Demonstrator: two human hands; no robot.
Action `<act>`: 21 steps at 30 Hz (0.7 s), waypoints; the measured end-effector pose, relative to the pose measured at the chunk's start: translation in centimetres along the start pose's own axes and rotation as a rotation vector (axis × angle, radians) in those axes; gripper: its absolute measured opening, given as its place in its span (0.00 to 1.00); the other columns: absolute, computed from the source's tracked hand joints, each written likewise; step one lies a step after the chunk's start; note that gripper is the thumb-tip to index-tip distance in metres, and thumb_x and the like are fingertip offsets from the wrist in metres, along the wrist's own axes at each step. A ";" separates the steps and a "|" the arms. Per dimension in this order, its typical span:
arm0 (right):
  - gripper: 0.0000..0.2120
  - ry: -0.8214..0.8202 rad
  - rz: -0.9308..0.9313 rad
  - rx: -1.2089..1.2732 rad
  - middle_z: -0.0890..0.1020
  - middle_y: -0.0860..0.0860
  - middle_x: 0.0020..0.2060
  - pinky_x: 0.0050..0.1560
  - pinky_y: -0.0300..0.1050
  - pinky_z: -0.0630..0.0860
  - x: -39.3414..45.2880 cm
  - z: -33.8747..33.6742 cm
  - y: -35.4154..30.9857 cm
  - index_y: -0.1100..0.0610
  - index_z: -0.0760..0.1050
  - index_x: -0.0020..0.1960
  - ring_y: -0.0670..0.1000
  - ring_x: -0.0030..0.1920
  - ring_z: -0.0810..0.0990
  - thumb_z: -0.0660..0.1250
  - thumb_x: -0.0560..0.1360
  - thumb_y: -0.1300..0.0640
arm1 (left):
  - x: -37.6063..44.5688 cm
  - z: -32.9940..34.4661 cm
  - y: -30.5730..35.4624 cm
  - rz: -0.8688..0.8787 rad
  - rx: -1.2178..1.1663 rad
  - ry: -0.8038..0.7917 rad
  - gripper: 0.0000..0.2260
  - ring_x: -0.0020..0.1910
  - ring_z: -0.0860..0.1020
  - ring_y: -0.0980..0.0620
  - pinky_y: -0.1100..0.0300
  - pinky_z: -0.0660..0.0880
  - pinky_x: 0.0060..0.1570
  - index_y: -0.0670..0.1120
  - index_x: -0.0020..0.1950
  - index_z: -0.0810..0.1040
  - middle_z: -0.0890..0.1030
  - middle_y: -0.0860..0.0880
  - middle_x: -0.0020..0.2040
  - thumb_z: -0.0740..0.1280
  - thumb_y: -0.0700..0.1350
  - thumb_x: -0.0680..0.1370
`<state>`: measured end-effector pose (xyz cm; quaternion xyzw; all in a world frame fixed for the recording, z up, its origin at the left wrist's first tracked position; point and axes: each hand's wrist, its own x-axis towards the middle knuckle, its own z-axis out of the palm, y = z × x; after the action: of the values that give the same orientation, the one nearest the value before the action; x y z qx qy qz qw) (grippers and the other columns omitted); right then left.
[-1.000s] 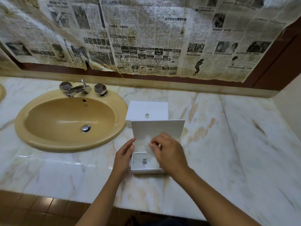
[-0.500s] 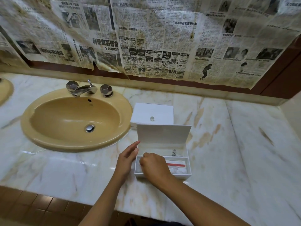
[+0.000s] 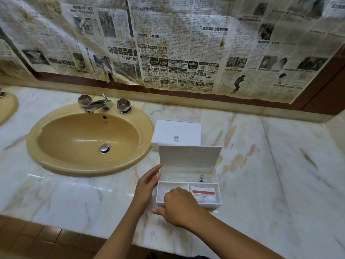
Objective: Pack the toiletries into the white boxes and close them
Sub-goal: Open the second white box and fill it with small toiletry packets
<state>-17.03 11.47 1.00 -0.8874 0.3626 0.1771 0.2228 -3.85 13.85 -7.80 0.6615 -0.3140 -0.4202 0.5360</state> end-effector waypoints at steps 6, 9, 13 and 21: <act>0.28 -0.020 0.003 -0.097 0.78 0.58 0.58 0.65 0.56 0.62 -0.8 -0.4 -0.4 0.60 0.74 0.60 0.59 0.59 0.74 0.54 0.78 0.37 | 0.0 0.1 0.0 0.002 0.028 0.015 0.13 0.60 0.73 0.62 0.77 0.71 0.50 0.55 0.63 0.77 0.76 0.60 0.61 0.63 0.45 0.81; 0.30 -0.045 0.021 -0.101 0.77 0.58 0.61 0.70 0.58 0.55 -0.4 -0.1 0.0 0.60 0.75 0.61 0.58 0.63 0.71 0.54 0.78 0.35 | -0.2 0.3 0.1 0.000 0.018 0.021 0.13 0.58 0.74 0.66 0.78 0.71 0.48 0.54 0.63 0.77 0.76 0.60 0.60 0.63 0.44 0.81; 0.31 -0.044 0.020 -0.033 0.73 0.58 0.65 0.68 0.54 0.60 0.0 0.2 0.6 0.60 0.73 0.64 0.58 0.64 0.69 0.56 0.77 0.35 | -0.1 0.3 0.3 0.010 -0.003 0.020 0.12 0.53 0.75 0.74 0.79 0.70 0.47 0.54 0.62 0.77 0.77 0.61 0.58 0.63 0.42 0.81; 0.31 -0.001 0.007 0.040 0.77 0.59 0.59 0.62 0.51 0.67 -0.7 0.1 0.5 0.61 0.75 0.61 0.57 0.58 0.73 0.56 0.77 0.35 | -0.2 0.2 -0.1 0.002 -0.016 0.019 0.12 0.60 0.76 0.63 0.72 0.72 0.55 0.57 0.61 0.78 0.79 0.60 0.60 0.64 0.44 0.80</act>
<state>-17.87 11.66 1.10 -0.8813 0.3693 0.1710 0.2401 -4.12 13.91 -7.85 0.6610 -0.3062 -0.4160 0.5444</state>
